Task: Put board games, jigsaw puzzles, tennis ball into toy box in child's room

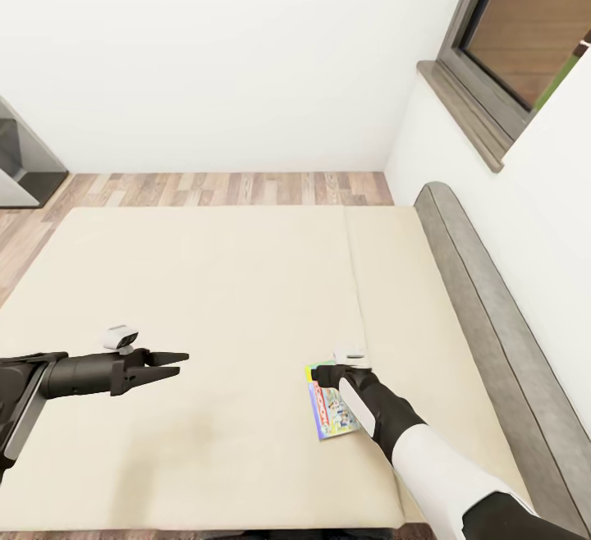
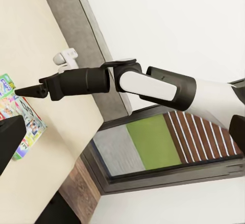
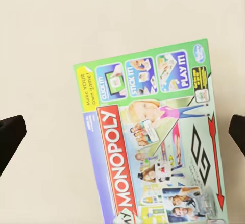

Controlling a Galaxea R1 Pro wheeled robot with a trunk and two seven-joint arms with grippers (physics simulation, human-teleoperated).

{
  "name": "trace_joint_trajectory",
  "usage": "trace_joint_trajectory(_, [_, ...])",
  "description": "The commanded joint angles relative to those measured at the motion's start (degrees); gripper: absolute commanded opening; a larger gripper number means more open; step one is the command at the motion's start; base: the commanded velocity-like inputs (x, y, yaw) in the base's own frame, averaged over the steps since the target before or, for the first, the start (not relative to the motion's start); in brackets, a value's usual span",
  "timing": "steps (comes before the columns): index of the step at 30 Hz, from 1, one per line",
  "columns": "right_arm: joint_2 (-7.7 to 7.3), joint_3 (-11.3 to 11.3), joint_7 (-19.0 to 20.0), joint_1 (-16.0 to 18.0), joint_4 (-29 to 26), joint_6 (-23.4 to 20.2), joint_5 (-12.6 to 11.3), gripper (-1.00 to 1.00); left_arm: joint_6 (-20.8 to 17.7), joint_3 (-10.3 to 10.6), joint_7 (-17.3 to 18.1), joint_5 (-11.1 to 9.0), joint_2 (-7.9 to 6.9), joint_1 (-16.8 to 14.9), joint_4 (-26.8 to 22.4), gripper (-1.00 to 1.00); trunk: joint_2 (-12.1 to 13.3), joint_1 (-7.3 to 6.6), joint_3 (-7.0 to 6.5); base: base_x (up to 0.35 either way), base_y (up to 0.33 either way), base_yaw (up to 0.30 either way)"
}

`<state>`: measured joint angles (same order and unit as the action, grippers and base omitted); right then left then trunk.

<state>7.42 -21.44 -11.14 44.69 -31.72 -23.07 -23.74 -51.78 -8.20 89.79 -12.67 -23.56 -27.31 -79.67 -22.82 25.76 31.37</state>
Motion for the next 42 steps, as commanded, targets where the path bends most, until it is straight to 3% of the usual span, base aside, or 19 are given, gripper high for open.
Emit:
trace_joint_trajectory(1, [-0.04, -0.4, -0.6, 0.0, -0.1, -0.2, -0.6, 1.0, -0.6, 0.0, 0.2, 0.0, 0.0, 0.0, 0.0, 1.0, -0.1, 0.03, 0.18, 0.0, 0.0, 0.0])
trace_joint_trajectory(42, [-0.21, -0.4, -0.6, 0.0, -0.1, 0.0, -0.5, 1.0, -0.6, 0.0, 0.2, 0.1, 0.69, 0.0, 0.0, 1.0, -0.1, 0.03, 4.06, 0.0, 0.0, 0.0])
